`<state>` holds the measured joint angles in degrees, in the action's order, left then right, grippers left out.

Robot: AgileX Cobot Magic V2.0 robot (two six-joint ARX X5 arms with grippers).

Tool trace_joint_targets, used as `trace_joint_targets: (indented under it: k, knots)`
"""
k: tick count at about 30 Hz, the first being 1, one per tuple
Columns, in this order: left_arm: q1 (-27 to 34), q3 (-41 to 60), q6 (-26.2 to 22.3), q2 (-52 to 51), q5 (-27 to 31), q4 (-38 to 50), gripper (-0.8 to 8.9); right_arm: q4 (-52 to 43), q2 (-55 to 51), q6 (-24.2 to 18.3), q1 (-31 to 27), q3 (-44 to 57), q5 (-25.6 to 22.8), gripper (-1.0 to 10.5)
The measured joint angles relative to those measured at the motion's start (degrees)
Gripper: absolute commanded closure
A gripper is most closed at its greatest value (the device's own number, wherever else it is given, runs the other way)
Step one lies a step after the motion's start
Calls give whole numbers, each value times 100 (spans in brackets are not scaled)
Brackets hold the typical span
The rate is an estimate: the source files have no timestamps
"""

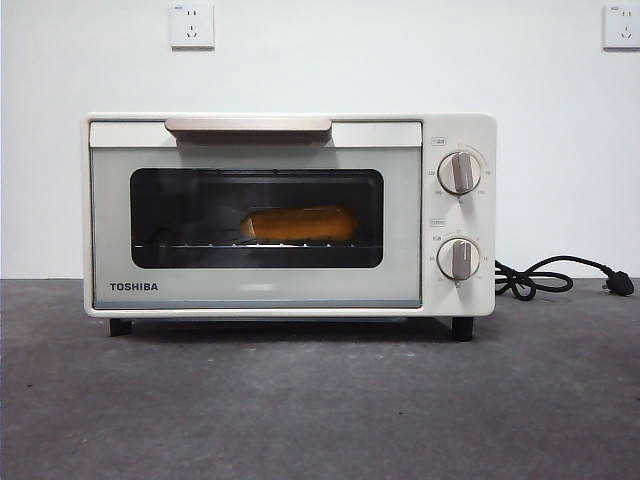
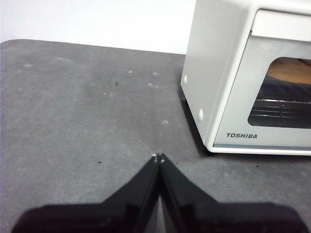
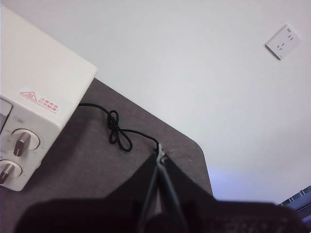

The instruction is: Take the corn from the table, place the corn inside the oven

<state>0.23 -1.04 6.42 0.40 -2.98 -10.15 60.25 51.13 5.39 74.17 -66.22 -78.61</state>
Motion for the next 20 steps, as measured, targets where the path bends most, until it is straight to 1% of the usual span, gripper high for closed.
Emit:
trace_joint_targets:
  k: [8,20]
  knots:
    - [0,0,-376,2,-2,-4,817,0,-2,0,0,0,39,946]
    - [0,0,-446,173,0,-4,817,0,0,0,0,0,44,946]
